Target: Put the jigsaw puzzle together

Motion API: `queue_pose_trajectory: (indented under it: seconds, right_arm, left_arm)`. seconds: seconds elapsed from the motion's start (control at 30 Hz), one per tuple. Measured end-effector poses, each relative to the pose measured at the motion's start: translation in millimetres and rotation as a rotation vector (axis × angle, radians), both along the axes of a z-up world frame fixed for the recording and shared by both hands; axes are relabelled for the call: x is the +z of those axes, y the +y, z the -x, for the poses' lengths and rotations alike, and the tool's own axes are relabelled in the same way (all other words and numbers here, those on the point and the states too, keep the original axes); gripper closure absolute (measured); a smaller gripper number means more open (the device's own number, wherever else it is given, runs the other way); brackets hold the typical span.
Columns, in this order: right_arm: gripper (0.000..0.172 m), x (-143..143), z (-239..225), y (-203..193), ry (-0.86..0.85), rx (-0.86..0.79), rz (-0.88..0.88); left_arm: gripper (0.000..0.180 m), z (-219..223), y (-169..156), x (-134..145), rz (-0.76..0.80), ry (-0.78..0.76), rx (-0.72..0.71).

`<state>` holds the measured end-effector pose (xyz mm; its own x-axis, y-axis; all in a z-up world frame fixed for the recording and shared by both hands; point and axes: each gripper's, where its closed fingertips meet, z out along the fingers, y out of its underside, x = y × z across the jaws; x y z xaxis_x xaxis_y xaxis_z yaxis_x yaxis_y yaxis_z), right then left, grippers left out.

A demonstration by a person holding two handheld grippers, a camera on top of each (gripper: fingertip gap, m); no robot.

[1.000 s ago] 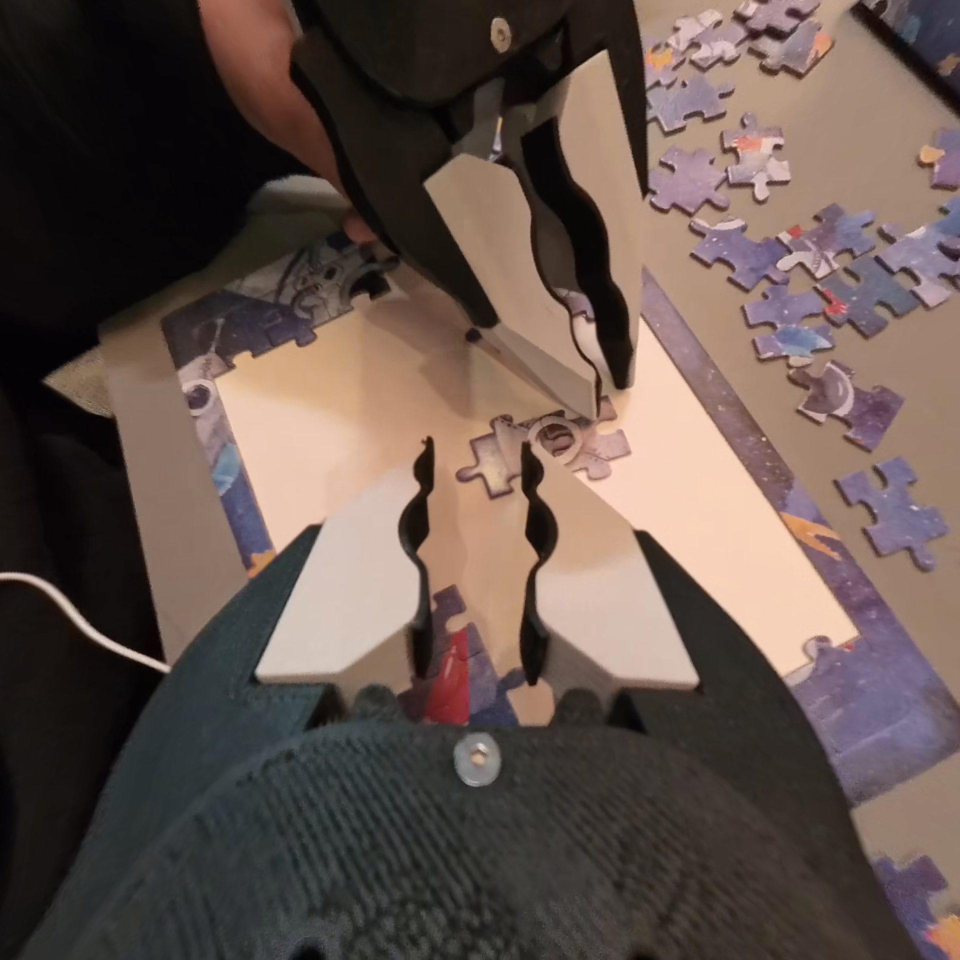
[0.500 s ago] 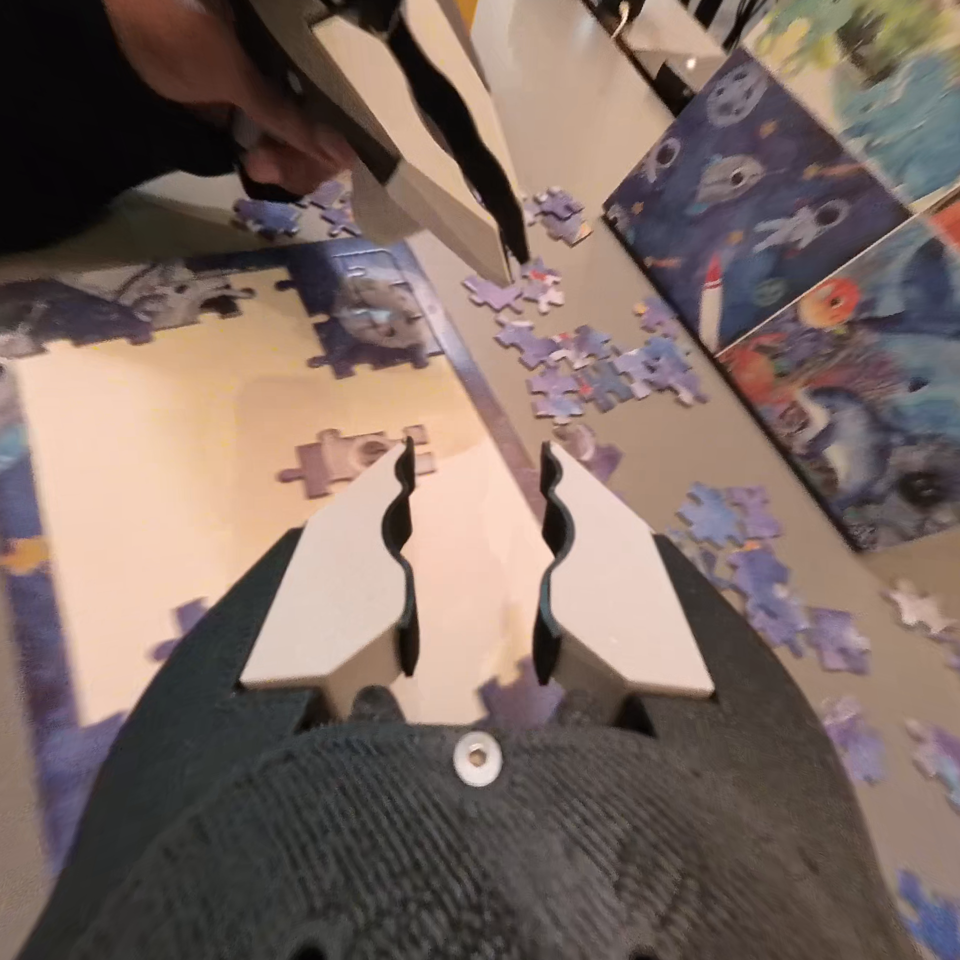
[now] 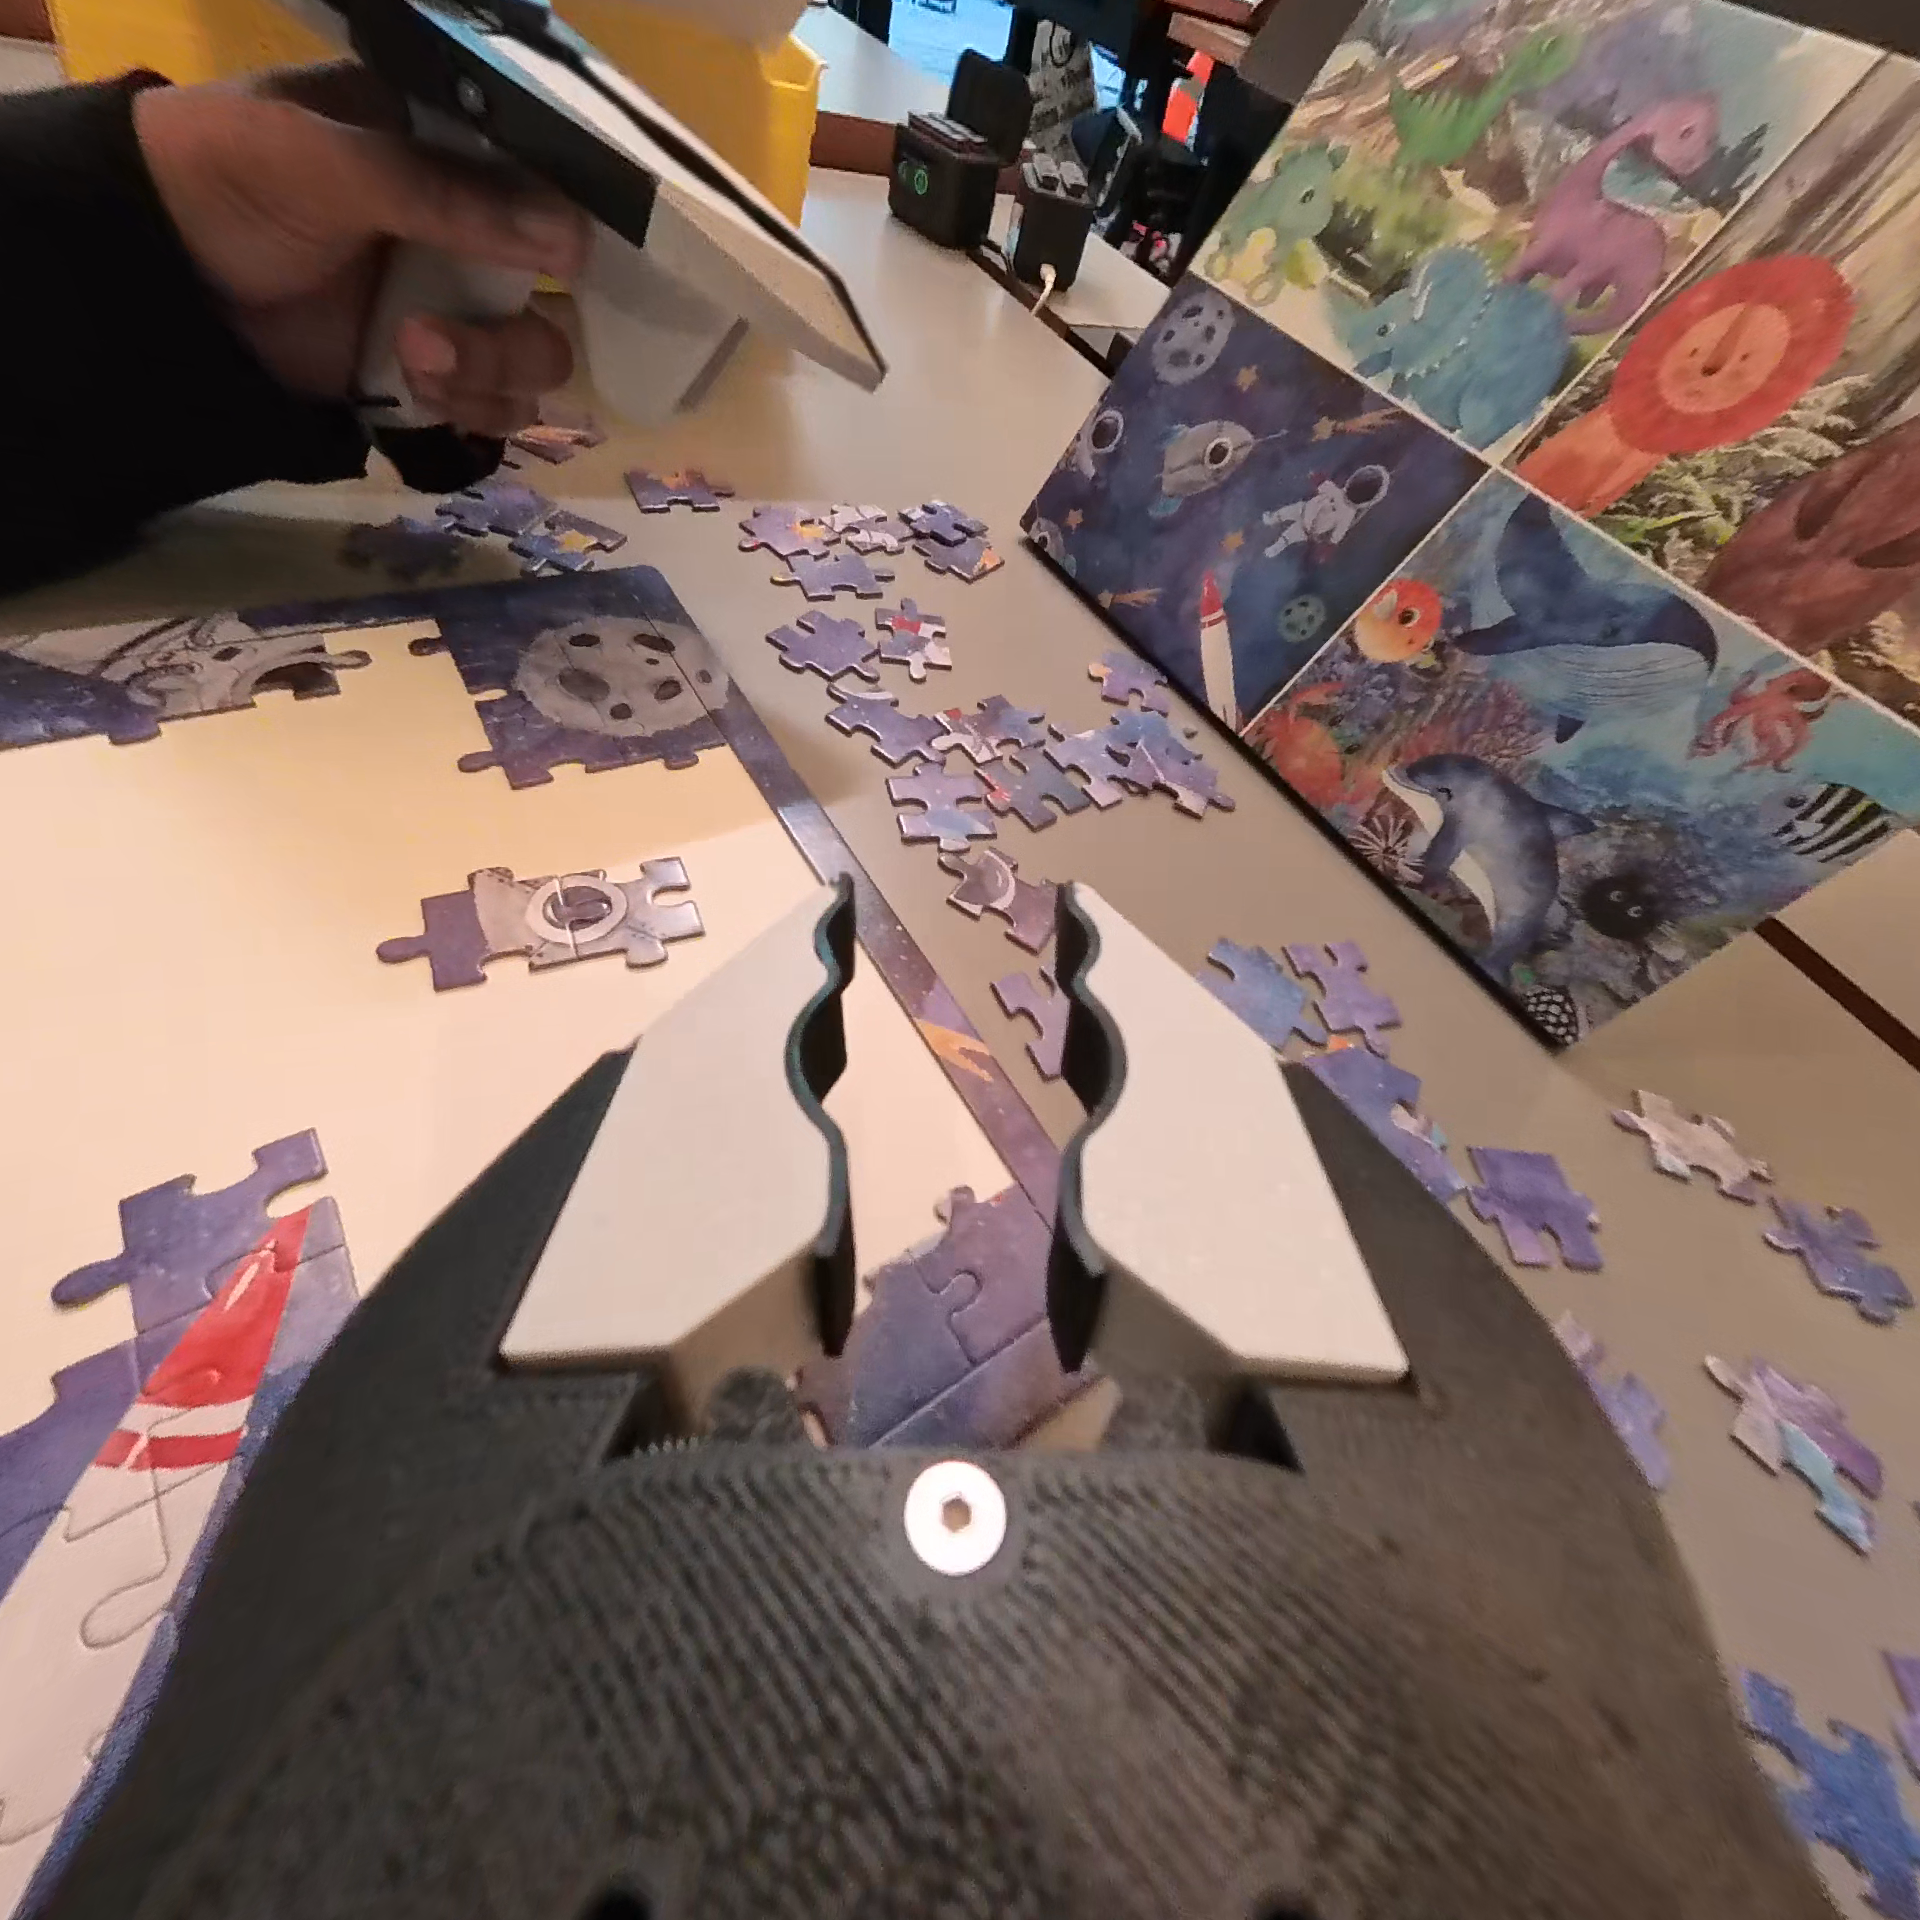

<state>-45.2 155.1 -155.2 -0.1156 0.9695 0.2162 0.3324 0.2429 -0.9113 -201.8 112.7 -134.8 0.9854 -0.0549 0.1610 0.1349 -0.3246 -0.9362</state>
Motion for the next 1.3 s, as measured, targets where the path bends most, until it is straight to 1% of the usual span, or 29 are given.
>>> queue_pose_trajectory:
  seconds: [0.1,0.13,0.2,0.23,0.33,0.5,0.7,1.3]
  right_arm:
    - [0.137,1.5,0.5,0.7,0.009,-0.012,-0.042]
    - [0.14,4.2,0.1,2.2,0.023,-0.022,-0.059]
    - [0.148,15.8,-2.1,6.0,0.083,-0.047,-0.089]
    - [0.149,22.5,-3.8,8.4,0.118,-0.061,-0.093]
    - [0.149,35.9,-9.7,17.7,0.185,-0.099,-0.066]
    - [0.147,41.9,-15.6,29.4,0.23,-0.127,0.025]
    - [0.145,43.1,-16.4,32.9,0.251,-0.131,0.089]
    - [0.144,39.7,-15.0,34.7,0.242,-0.134,0.117]
  left_arm:
    - [0.18,-0.6,-0.1,2.5,-0.01,-0.006,0.001]
    - [0.18,-0.7,-0.3,3.4,-0.015,-0.013,0.0]
    - [0.18,-0.4,-0.8,5.9,-0.025,-0.019,0.002]
    - [0.18,-0.2,-1.1,7.1,-0.03,-0.019,0.002]
    - [0.18,0.1,-1.6,8.6,-0.036,-0.02,0.003]
    - [0.18,0.1,-2.1,12.1,-0.053,-0.021,0.005]
    - [0.18,2.9,-2.6,13.6,-0.062,-0.029,0.015]
    - [0.179,4.8,-2.2,13.0,-0.062,-0.029,0.024]
